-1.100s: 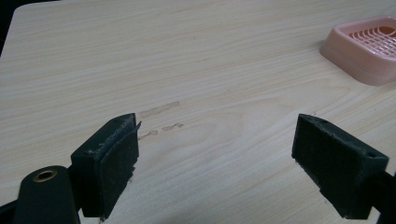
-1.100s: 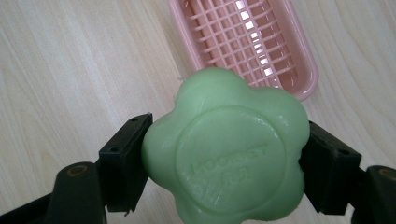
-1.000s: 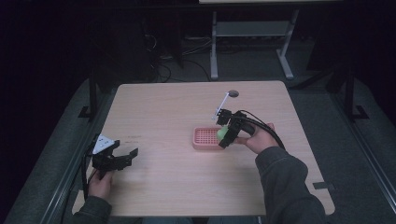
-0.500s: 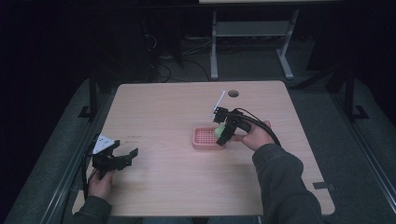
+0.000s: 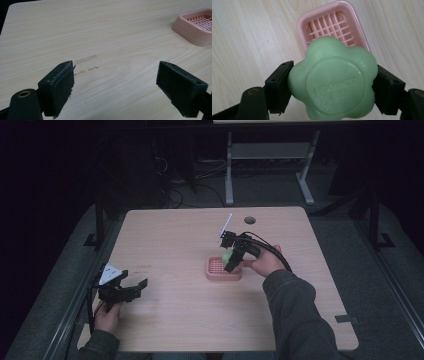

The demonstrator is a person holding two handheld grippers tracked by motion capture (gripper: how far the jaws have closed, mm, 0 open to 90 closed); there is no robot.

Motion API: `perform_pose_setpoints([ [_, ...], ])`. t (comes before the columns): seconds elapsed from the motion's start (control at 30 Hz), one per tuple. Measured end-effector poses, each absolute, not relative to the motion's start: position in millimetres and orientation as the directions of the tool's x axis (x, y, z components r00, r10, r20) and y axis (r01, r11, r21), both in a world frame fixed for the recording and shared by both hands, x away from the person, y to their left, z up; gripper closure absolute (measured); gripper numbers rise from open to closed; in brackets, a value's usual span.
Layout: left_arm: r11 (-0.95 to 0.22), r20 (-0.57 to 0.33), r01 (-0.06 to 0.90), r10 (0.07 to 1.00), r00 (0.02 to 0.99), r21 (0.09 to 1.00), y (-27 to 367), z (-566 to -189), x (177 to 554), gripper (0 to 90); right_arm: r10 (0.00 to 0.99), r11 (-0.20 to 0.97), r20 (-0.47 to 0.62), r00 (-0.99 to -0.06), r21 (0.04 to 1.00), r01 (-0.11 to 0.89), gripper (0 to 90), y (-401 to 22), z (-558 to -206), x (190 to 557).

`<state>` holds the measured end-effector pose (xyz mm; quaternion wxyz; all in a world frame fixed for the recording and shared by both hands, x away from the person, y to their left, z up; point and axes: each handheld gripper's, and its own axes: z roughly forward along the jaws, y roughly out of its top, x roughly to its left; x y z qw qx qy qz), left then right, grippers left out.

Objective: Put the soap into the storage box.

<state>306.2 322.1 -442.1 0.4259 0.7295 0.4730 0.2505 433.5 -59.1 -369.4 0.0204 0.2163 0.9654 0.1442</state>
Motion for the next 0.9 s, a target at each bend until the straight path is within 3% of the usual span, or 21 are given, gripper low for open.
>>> perform_pose_setpoints([
  [0.9,-0.193,-0.039,0.477,0.901,0.433,0.857,320,-443,307,14.3,0.448,0.863,0.061,-0.892,0.233,0.449,25.7,-37,-404,456],
])
